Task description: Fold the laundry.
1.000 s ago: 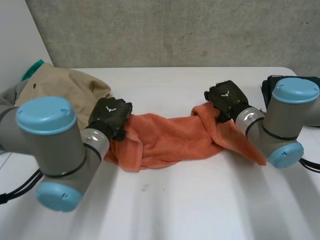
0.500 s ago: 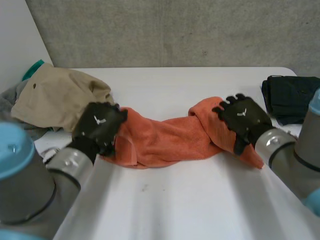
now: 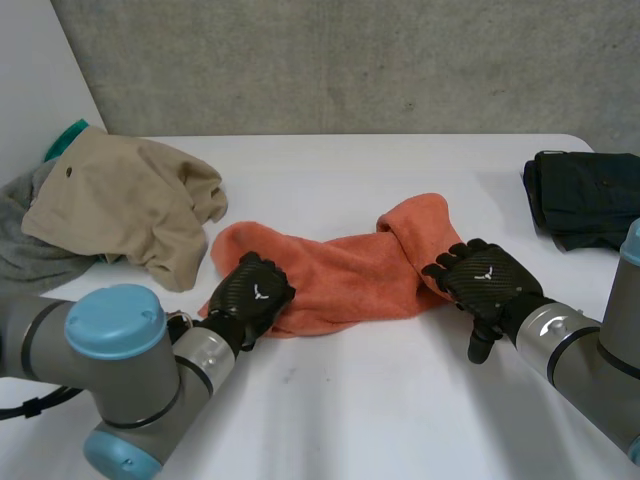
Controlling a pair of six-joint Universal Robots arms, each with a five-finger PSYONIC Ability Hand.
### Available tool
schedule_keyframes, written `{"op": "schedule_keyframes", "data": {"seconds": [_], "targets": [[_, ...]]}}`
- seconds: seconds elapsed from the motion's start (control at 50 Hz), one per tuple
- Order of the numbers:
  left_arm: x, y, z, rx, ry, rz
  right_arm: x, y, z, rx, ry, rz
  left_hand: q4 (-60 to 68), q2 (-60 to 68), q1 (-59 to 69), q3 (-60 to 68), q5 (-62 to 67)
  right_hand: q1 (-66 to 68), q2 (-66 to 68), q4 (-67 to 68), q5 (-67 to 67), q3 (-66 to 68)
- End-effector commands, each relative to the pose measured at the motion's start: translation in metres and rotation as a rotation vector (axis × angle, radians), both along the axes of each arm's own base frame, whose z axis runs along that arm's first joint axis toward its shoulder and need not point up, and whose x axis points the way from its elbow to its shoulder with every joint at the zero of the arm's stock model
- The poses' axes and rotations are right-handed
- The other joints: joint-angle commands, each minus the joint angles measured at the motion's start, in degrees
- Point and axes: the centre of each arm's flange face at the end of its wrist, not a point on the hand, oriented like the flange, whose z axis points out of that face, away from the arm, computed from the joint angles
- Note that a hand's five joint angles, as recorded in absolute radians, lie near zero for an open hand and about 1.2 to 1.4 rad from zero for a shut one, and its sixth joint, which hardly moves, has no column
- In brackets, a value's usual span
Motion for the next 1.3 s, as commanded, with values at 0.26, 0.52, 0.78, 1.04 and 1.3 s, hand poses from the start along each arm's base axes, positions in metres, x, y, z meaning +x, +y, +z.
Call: {"op": "schedule_keyframes", "data": {"seconds": [0.26, 0.52, 0.78, 1.04, 1.3], "targets": [[0.006, -0.006, 0.122, -0.185, 0.320, 0.060, -0.008, 0.003, 0.000, 0.103, -0.019, -0.065, 31.6, 30.8, 29.5, 30.9, 32.0, -2.8, -1.8, -1.9, -2.8, -1.9], [0.024, -0.003, 0.183, -0.053, 0.584, 0.118, 0.005, -0.019, 0.011, 0.083, -0.222, -0.128, 31.6, 30.8, 29.5, 30.9, 32.0, -2.8, -1.8, -1.9, -2.8, -1.9], [0.024, 0.000, 0.199, 0.043, 0.686, 0.130, 0.046, -0.070, -0.037, 0.112, -0.292, -0.200, 31.6, 30.8, 29.5, 30.9, 32.0, 7.9, 8.8, 8.8, 7.9, 8.7], [0.042, 0.018, 0.244, -0.083, 0.755, 0.152, 0.024, -0.057, 0.116, -0.283, -0.213, -0.141, 31.6, 30.8, 29.5, 30.9, 32.0, 67.2, 68.2, 68.1, 67.2, 68.1], [0.051, 0.038, 0.227, -0.017, 0.718, 0.168, -0.007, -0.096, 0.130, -0.116, -0.235, -0.124, 31.6, 30.8, 29.5, 30.9, 32.0, 67.2, 68.2, 68.1, 67.2, 68.1]]}}
